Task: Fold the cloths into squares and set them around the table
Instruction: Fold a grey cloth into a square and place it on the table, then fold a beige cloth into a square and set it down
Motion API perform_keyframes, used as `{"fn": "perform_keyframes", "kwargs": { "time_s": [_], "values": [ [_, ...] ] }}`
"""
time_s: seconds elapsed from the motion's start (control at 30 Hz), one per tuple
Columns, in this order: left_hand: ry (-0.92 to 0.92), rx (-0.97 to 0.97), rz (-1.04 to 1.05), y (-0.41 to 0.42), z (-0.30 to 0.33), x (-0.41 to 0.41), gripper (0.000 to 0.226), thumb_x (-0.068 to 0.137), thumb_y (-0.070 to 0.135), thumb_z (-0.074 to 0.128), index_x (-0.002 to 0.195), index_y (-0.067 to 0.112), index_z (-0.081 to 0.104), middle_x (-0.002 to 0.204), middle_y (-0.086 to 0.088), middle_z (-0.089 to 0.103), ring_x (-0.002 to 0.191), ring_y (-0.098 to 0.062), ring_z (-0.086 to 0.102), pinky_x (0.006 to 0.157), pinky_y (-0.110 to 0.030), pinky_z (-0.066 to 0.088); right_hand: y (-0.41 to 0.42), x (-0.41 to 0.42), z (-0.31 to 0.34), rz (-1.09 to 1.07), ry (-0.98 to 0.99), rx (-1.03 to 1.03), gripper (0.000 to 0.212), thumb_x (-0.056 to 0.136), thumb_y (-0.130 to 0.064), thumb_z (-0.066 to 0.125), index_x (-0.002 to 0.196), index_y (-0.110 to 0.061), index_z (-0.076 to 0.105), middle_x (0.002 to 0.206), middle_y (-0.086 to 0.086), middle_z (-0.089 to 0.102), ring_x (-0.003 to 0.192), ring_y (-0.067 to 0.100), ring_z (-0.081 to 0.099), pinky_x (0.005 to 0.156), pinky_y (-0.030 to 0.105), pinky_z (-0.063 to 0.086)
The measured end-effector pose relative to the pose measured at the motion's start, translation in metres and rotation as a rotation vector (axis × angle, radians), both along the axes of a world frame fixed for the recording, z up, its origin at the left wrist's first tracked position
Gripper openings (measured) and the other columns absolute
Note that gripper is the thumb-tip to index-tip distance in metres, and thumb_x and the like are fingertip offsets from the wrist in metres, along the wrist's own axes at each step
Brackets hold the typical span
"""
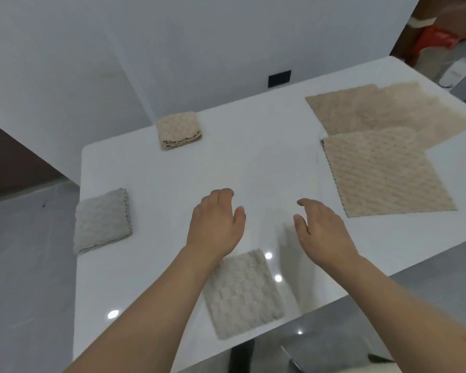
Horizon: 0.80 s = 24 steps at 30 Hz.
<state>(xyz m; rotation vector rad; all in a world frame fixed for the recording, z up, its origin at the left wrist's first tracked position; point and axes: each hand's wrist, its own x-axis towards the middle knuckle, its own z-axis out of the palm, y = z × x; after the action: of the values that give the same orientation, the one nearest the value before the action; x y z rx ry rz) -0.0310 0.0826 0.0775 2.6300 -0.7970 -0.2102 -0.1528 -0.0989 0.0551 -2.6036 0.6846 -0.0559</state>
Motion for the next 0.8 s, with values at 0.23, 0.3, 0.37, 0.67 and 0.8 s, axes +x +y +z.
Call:
{"fn": "perform_keyframes", "kwargs": {
  "time_s": [0.23, 0.3, 0.37, 0.67, 0.8],
  "values": [
    [0.081, 0.017, -0.003, -0.06, -0.017, 0.059, 0.043, 0.1, 0.032, 0.043, 0.137, 0.011, 0.045, 0.137, -0.007, 0.051, 0.121, -0.028, 0.047, 0.1, -0.037, 0.037, -0.06, 0.054, -0.001, 0.009, 0.03, 0.006, 0.041, 0.101, -0.027, 0.039, 0.139, -0.012, 0.044, 0.14, 0.004, 0.049, 0.129, 0.023, 0.045, 0.107, 0.036, 0.033],
    [0.106, 0.04, -0.021, -0.085, -0.023, 0.07, 0.043, 0.1, 0.031, 0.043, 0.139, 0.012, 0.044, 0.139, -0.007, 0.05, 0.123, -0.029, 0.047, 0.101, -0.037, 0.037, -0.084, 0.066, -0.005, 0.008, 0.033, -0.007, 0.041, 0.1, -0.026, 0.04, 0.137, -0.011, 0.045, 0.139, 0.005, 0.05, 0.128, 0.024, 0.047, 0.106, 0.037, 0.035],
    [0.137, 0.054, -0.024, -0.108, -0.028, 0.076, 0.043, 0.1, 0.031, 0.042, 0.139, 0.012, 0.044, 0.139, -0.006, 0.049, 0.123, -0.028, 0.046, 0.1, -0.037, 0.037, -0.107, 0.073, -0.006, 0.0, 0.042, 0.002, 0.04, 0.1, -0.025, 0.041, 0.137, -0.01, 0.046, 0.139, 0.006, 0.05, 0.126, 0.024, 0.048, 0.105, 0.036, 0.034],
    [0.541, 0.003, 0.073, -0.197, -0.046, 0.07, 0.026, 0.096, 0.029, 0.044, 0.116, 0.018, 0.055, 0.114, 0.002, 0.058, 0.102, -0.02, 0.056, 0.088, -0.034, 0.048, -0.21, 0.086, -0.019, 0.05, 0.178, -0.028, 0.04, 0.096, -0.014, 0.042, 0.135, -0.011, 0.047, 0.137, 0.008, 0.051, 0.12, 0.029, 0.05, 0.102, 0.039, 0.036],
    [0.787, -0.05, 0.21, -0.244, -0.054, 0.057, 0.016, 0.09, 0.025, 0.046, 0.079, 0.013, 0.049, 0.079, 0.002, 0.055, 0.066, -0.016, 0.049, 0.063, -0.028, 0.04, -0.257, 0.109, -0.032, 0.179, 0.205, -0.046, 0.047, 0.091, -0.01, 0.044, 0.138, -0.013, 0.045, 0.139, 0.009, 0.048, 0.119, 0.031, 0.049, 0.101, 0.04, 0.037]
  ]
}}
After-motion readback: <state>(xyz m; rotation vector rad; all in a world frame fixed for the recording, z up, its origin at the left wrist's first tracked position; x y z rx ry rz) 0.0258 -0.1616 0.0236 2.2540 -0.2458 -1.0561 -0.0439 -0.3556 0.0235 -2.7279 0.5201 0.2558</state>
